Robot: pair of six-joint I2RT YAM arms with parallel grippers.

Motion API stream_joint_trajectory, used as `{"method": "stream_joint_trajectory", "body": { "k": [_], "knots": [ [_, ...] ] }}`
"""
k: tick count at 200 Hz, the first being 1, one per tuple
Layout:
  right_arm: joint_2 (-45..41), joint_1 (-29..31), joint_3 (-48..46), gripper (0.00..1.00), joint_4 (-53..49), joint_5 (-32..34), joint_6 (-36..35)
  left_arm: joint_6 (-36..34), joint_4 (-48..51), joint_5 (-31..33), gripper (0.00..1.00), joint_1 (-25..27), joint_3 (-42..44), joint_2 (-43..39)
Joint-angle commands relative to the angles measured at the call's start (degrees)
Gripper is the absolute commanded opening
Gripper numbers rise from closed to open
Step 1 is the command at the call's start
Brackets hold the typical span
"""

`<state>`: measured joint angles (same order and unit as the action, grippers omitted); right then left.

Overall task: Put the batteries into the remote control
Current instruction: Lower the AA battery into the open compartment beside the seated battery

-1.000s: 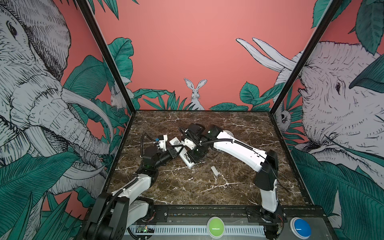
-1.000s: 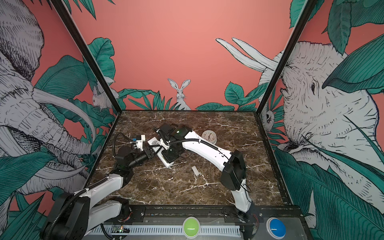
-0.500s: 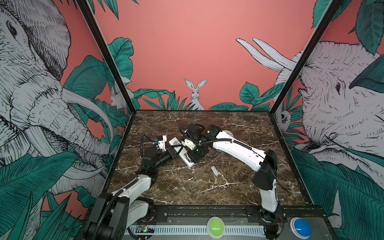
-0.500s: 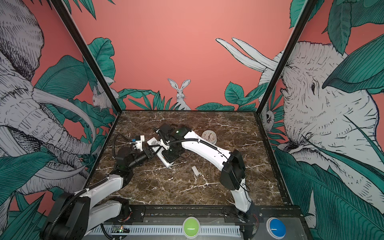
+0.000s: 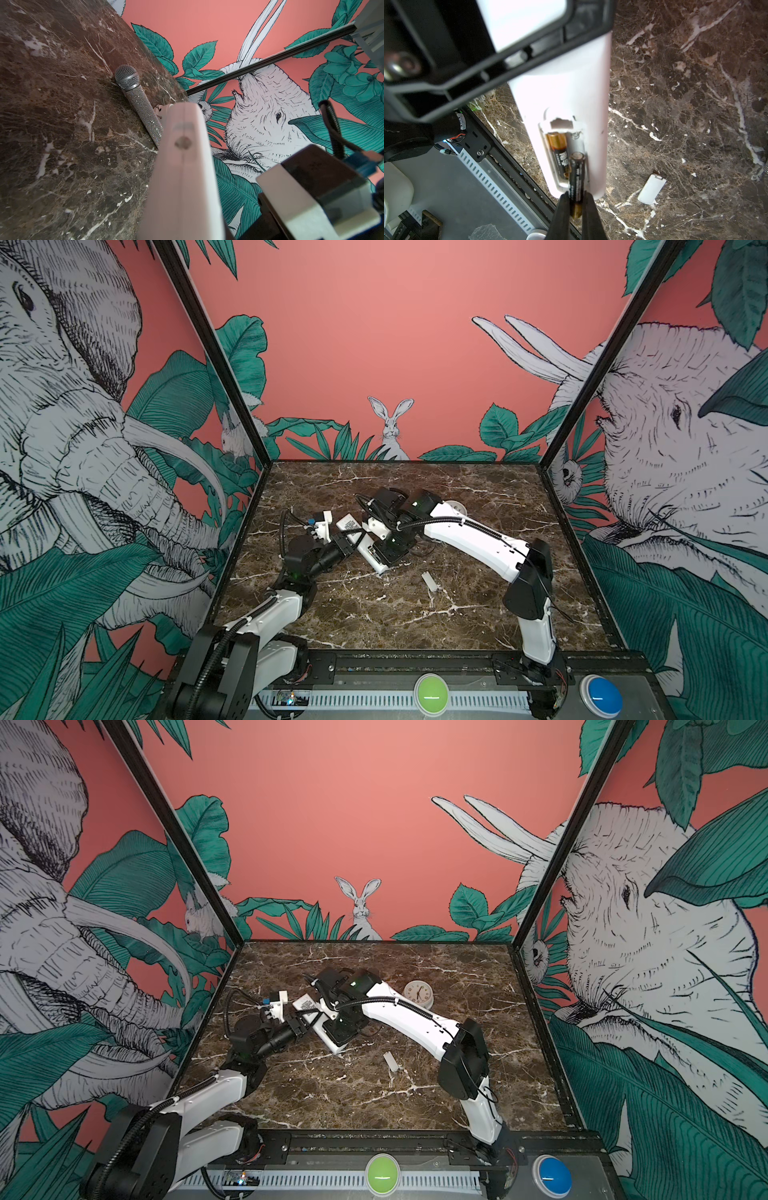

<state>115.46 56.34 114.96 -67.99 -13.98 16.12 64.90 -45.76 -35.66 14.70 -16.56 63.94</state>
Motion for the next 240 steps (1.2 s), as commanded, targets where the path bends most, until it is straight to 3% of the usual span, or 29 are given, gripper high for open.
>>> {"method": "stream_joint_trajectory", "body": {
  "k": [1, 84, 224, 240],
  "knots": [
    [0.91, 0.19, 1.33, 0.00, -0.70, 0.52, -0.30, 0.86, -3.64, 0.11, 0.00, 0.27, 0.71, -0.27],
    [1.35, 0.24, 1.65, 0.00, -0.34, 0.79, -0.13, 1.01, -3.99, -0.61, 0.00, 0.28, 0.67, -0.70],
    [1.72, 0.24, 3.09, 0.16, -0.74, 1.34, 0.21, 1.44, -4.67, -1.62, 0.00, 0.25, 0.56, -0.73],
    [1.52, 0.22, 3.15, 0.21, -0.53, 1.50, 0.23, 1.54, -4.67, -1.61, 0.00, 0.22, 0.56, -0.68]
  ]
}}
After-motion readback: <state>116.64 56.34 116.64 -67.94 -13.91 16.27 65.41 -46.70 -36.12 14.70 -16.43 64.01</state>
